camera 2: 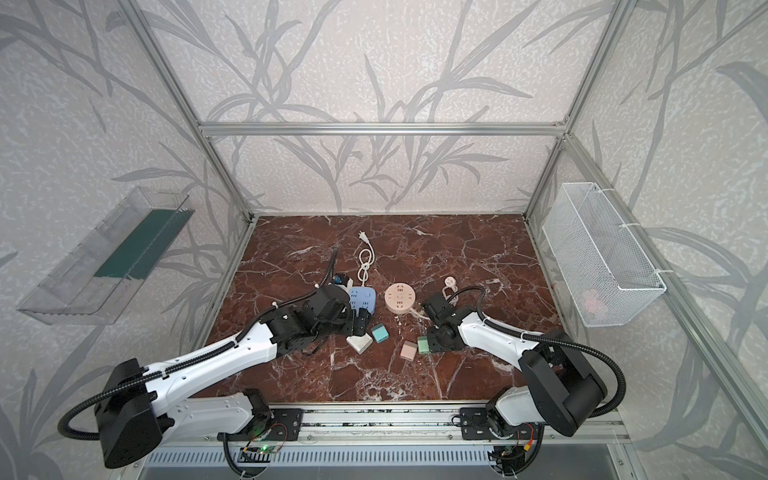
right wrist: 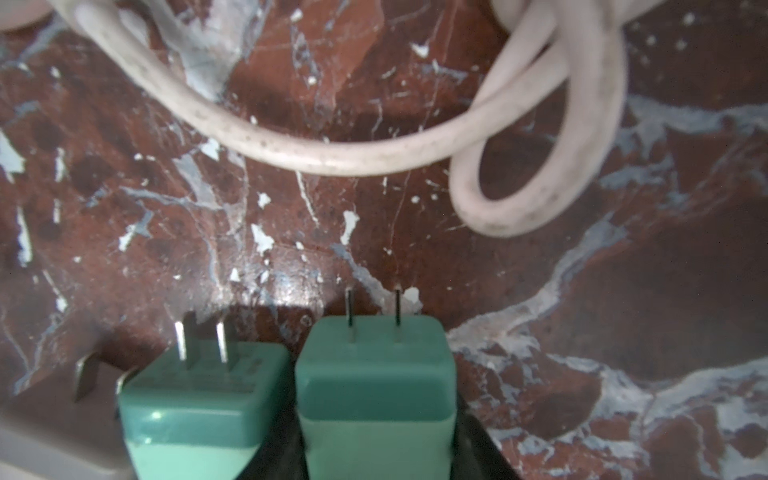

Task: Insert the plug
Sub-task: 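Close the right gripper on the darker green adapter and lift it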

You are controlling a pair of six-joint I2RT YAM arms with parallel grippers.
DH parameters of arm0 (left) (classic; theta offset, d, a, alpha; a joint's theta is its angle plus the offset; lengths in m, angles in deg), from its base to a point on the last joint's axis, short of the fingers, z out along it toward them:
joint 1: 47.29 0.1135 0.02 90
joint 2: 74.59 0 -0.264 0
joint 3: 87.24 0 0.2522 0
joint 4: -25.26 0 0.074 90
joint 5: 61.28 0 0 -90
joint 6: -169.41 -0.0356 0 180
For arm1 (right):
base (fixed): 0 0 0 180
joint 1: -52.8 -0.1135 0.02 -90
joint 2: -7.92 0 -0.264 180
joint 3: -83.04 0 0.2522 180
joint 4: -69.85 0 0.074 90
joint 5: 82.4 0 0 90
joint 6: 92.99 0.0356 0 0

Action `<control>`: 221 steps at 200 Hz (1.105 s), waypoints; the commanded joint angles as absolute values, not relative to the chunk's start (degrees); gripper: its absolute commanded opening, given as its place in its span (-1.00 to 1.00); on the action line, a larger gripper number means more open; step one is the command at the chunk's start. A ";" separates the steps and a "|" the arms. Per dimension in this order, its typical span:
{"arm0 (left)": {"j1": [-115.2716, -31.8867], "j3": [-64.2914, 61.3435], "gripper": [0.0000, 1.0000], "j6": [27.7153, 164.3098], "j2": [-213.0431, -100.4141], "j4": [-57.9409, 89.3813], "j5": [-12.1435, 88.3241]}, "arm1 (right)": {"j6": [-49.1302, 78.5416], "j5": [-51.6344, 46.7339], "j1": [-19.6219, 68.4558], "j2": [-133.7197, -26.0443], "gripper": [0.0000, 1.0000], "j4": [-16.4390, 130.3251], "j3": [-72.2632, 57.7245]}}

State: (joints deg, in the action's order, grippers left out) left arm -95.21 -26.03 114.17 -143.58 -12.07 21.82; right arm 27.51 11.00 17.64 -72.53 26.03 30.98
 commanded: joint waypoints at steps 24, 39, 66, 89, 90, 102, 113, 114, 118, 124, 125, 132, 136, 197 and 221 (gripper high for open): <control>-94.88 -25.65 0.94 114.27 -143.40 -12.67 21.94 | 25.66 13.47 17.92 -68.88 -1.00 19.95 28.05; -94.85 -25.01 0.94 113.70 -143.79 -12.99 22.31 | 23.45 12.63 17.87 -65.87 -1.00 17.74 26.24; -94.91 -22.58 0.93 113.88 -146.29 -13.03 26.21 | 17.29 8.33 15.76 -59.71 -1.00 16.24 22.99; -95.21 -21.71 0.91 115.41 -148.20 -11.01 30.45 | 14.76 1.49 13.92 -54.74 -1.00 21.01 23.91; -95.24 -21.71 0.91 115.47 -148.26 -10.87 30.64 | 14.76 1.16 13.89 -54.61 -1.00 21.24 24.01; -95.36 -21.70 0.91 116.25 -148.50 -9.50 31.95 | 14.73 0.19 12.55 -53.31 -1.00 22.38 24.07; -95.46 -21.96 0.90 117.03 -148.21 -8.50 32.53 | 13.47 0.25 11.10 -52.99 -1.00 22.28 23.44; -95.46 -21.96 0.90 117.11 -148.22 -8.34 32.60 | 13.37 0.37 10.94 -52.95 -1.00 22.22 23.29; -95.45 -22.12 0.90 117.38 -148.03 -7.97 32.96 | 13.08 0.87 10.39 -52.84 -1.00 22.06 23.09; -95.48 -22.41 0.90 117.71 -147.75 -7.37 33.37 | 12.58 1.09 9.65 -52.69 -1.00 22.19 22.84; -95.46 -22.46 0.90 117.80 -147.69 -7.30 33.42 | 12.44 1.05 9.52 -52.66 -1.00 22.22 22.81; -95.46 -22.79 0.90 118.19 -147.33 -6.54 33.94 | 11.85 0.77 8.76 -52.52 -1.00 22.39 22.51; -95.47 -23.00 0.90 118.41 -147.20 -6.02 34.38 | 11.63 0.68 8.42 -52.47 -1.00 22.47 22.38; -95.73 -25.46 0.87 122.60 -147.26 0.77 40.11 | 11.25 1.18 5.35 -53.68 -1.00 24.69 21.30; -95.72 -25.90 0.86 123.00 -147.25 2.11 40.98 | 11.50 1.57 5.00 -54.17 -1.00 25.48 21.08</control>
State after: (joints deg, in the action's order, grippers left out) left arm -95.56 -24.88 121.25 -148.10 -1.17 38.94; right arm 11.92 1.49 5.69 -53.68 23.73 23.11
